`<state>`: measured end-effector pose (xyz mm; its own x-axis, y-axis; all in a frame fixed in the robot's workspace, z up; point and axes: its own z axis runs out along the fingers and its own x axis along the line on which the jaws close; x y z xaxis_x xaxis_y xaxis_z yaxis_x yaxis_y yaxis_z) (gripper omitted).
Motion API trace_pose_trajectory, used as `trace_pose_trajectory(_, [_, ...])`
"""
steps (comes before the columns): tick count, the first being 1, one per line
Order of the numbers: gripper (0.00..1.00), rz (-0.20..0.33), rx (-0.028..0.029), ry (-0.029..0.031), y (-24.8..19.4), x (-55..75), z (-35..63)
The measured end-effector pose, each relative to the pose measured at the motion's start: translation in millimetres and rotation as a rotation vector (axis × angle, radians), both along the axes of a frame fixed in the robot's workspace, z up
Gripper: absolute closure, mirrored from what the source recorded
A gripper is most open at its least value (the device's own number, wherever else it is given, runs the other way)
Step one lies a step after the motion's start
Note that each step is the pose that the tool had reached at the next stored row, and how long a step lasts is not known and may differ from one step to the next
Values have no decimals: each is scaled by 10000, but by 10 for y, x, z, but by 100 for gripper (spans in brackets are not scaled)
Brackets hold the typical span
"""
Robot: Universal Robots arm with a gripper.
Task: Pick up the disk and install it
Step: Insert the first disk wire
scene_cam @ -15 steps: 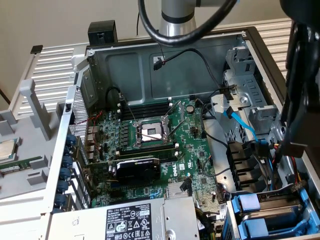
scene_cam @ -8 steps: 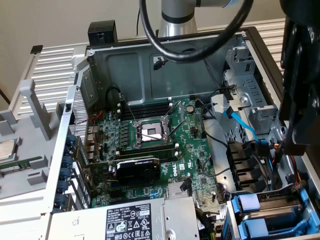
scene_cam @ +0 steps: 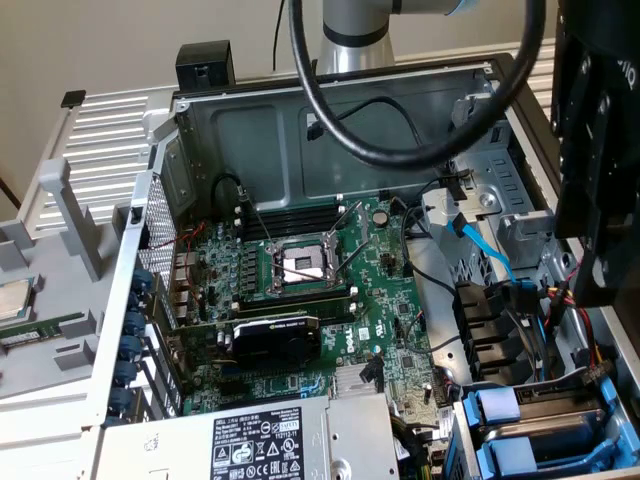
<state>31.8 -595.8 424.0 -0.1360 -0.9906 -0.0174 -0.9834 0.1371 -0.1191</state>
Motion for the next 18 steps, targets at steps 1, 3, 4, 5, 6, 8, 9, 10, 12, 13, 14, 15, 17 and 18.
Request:
trace_pose_trajectory(1, [51,150,3,-46,0,0,-4])
trace_pose_trajectory(3, [51,504,2,-86,-1,1,-17])
trace_pose_trajectory(4, [51,698,3,-94,-1,1,-24])
trace_pose_trajectory(5, [51,870,2,-101,-2,0,-31])
trace_pose_trajectory(6, [51,1036,3,-109,-3,0,-37])
trace_pose_trajectory(8, [51,1256,3,-136,-16,-1,-49])
trace_pose_trajectory(9, [51,1278,4,-178,-45,-1,-54])
trace_pose_trajectory(10, [51,1280,33,-205,-88,0,-61])
trace_pose_trajectory(12, [51,1279,121,-223,-169,0,-73])
trace_pose_trajectory(13, [51,1278,180,-228,-209,0,-80])
trace_pose_trajectory(14, [51,1277,248,-232,-248,1,-87])
trace_pose_trajectory(15, [51,1277,320,-236,-281,2,-93])
trace_pose_trajectory(17, [51,1275,484,-247,-341,3,-105])
trace_pose_trajectory(18, [51,1274,571,-252,-365,4,-110])
